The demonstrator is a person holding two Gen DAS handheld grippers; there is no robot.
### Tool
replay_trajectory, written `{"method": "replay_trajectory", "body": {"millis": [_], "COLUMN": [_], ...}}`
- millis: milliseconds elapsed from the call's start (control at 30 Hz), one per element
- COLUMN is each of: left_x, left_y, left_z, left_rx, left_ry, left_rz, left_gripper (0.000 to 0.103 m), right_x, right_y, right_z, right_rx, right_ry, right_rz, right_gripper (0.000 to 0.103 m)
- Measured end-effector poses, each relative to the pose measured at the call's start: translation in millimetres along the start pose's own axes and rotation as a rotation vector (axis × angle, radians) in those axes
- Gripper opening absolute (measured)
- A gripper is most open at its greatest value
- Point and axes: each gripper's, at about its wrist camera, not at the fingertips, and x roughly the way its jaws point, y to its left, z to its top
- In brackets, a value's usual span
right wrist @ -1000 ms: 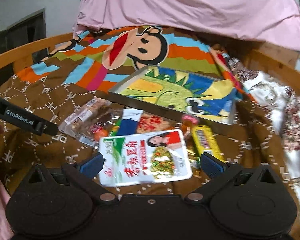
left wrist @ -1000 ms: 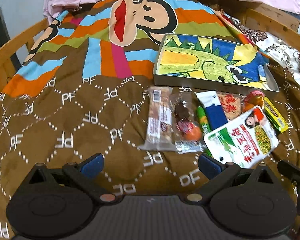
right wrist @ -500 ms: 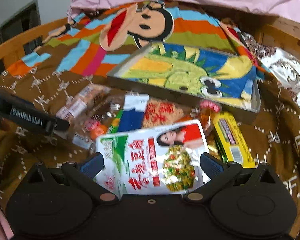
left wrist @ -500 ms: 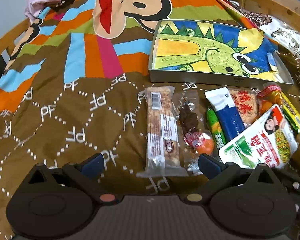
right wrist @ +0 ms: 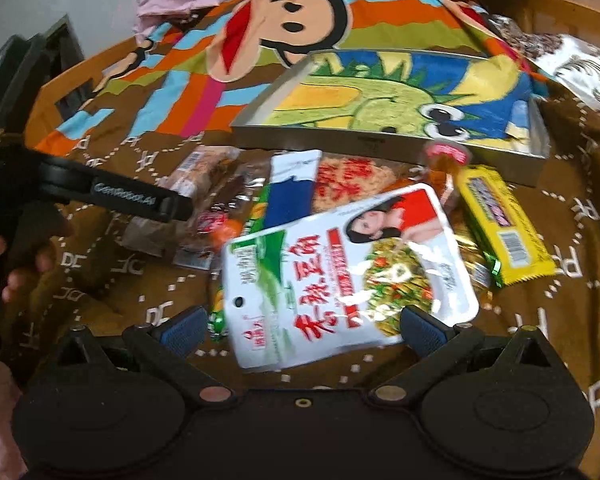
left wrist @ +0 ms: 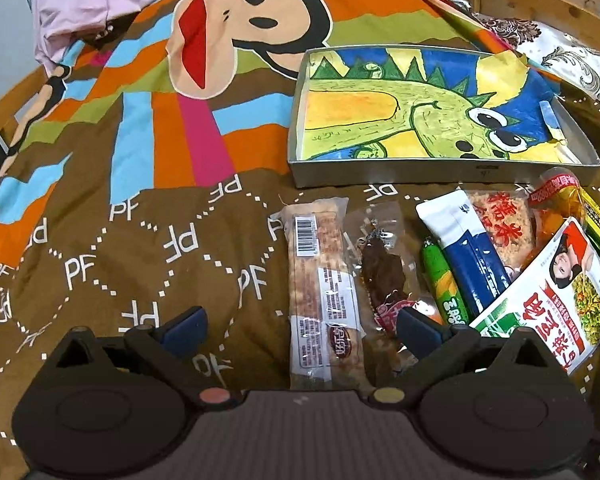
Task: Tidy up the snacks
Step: 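Grasp the granola bar with the left gripper while the right grasps the blue tube snack, then carry both snacks into the dinosaur tray and open both grippers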
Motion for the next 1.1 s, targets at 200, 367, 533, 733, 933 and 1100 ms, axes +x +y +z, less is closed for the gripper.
{"method": "replay_trajectory", "body": {"millis": [200,367,533,733,933,1100], "left_x": [-2,7,14,23,21,19], "left_y": [8,10,14,14,11,8], "left_z": [7,8,6,3,1,-1], "left_rx": [-0.046,-0.043,-0.066,-0.07,-0.066,-0.073], "left_ry": [-0.012,-0.005,0.013,0.023,0.007,-0.006], "left_rz": [-0.018,-0.01,-0.047,-0.083,-0.116,-0.104], "left_gripper": [0.102,0.097,0.087,0.063,0.044,0.042], "right_x": [13,43,64,73,76,76], "right_y": [9,14,25,40,29,34], "right_z": [20,37,41,41,47,44], "right_rx": [-0.091,-0.158,-0.23,-0.287,-0.123,-0.114], "right_ry": [-0.074,-0.12,-0.137,-0.138,-0.095,-0.104], "right_rz": [-0.036,-0.106,-0.14,-0.143,-0.073,-0.09], "right_gripper": [0.102,0.09,0.074,0.061,0.055,0.049]}}
